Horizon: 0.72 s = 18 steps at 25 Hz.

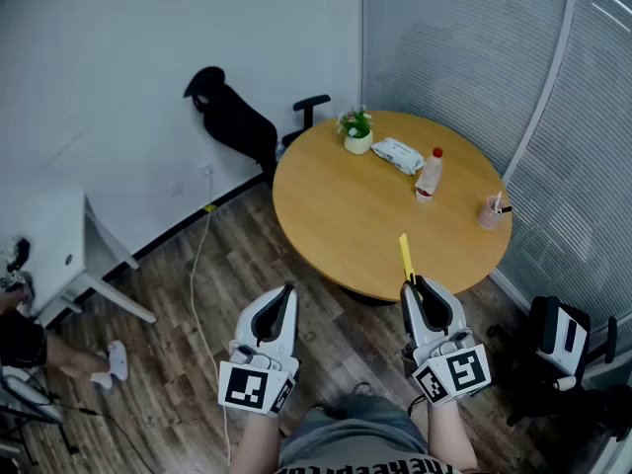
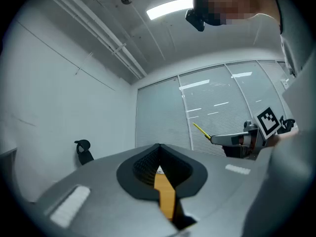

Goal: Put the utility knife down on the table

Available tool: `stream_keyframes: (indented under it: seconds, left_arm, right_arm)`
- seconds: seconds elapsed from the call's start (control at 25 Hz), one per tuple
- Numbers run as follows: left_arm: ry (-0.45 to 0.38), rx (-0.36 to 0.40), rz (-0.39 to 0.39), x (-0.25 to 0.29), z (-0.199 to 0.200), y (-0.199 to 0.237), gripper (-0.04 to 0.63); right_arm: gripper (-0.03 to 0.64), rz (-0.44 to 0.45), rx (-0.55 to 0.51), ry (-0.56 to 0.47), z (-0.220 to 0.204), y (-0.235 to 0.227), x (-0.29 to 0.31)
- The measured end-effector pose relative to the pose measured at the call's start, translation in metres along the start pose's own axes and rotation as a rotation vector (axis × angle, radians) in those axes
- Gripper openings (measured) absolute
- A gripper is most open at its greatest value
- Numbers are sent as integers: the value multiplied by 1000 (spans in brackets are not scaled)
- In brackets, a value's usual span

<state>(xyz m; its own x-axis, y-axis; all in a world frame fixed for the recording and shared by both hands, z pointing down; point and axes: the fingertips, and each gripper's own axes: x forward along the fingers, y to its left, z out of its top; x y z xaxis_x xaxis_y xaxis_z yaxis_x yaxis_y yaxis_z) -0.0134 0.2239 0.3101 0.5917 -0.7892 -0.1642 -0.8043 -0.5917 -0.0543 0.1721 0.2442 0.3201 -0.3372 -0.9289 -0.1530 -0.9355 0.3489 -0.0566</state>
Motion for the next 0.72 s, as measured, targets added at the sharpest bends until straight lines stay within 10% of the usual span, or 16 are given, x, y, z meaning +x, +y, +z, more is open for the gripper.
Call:
stream_keyframes:
  seconds: [0.72]
  left_arm:
    - [-10,13,39,35,-6,1,12]
  right_arm:
    - [66,52,29,-21,0,-30,27]
